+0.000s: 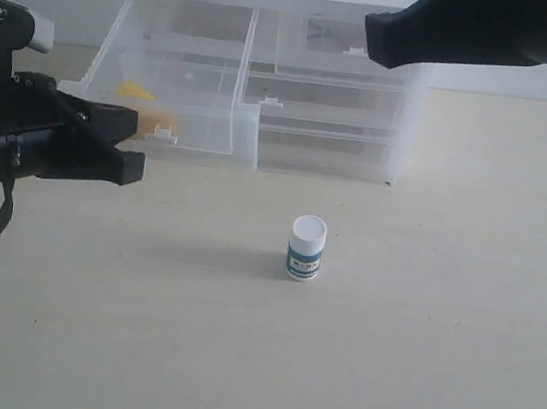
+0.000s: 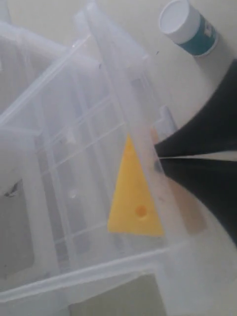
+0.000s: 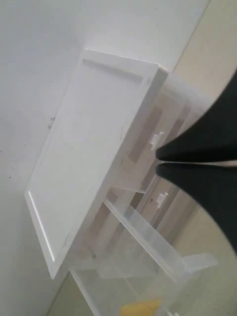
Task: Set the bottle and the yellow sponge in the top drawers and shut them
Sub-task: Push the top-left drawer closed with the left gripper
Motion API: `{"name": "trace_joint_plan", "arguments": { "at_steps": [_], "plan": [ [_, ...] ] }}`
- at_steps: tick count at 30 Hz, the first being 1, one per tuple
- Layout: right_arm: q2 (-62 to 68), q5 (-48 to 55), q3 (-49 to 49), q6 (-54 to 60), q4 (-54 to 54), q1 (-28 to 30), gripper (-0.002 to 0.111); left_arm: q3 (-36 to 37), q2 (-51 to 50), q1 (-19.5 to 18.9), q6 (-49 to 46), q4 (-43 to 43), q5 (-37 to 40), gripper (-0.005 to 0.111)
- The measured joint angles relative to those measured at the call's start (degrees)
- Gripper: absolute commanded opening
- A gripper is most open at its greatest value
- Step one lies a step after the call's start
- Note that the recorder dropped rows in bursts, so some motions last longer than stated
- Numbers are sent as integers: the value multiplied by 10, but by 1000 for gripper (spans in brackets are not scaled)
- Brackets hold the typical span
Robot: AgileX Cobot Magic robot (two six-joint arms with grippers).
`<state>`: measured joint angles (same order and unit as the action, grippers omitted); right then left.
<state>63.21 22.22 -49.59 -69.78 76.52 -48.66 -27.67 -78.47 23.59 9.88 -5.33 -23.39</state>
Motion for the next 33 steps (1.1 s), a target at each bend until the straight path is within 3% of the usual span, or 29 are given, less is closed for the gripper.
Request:
{"name": "trace_joint_plan", "arguments": {
  "at_steps": [9,28,33],
  "plan": [
    [0,1,0,0,0,0,1,-89,-41,1,-17,3,20,4],
    [0,1,0,0,3,0,1,-276,-213,-52,-102,41,4,4],
    [0,1,0,0,4,0,1,-298,-246,-55,-120,39,11,4]
  ]
}}
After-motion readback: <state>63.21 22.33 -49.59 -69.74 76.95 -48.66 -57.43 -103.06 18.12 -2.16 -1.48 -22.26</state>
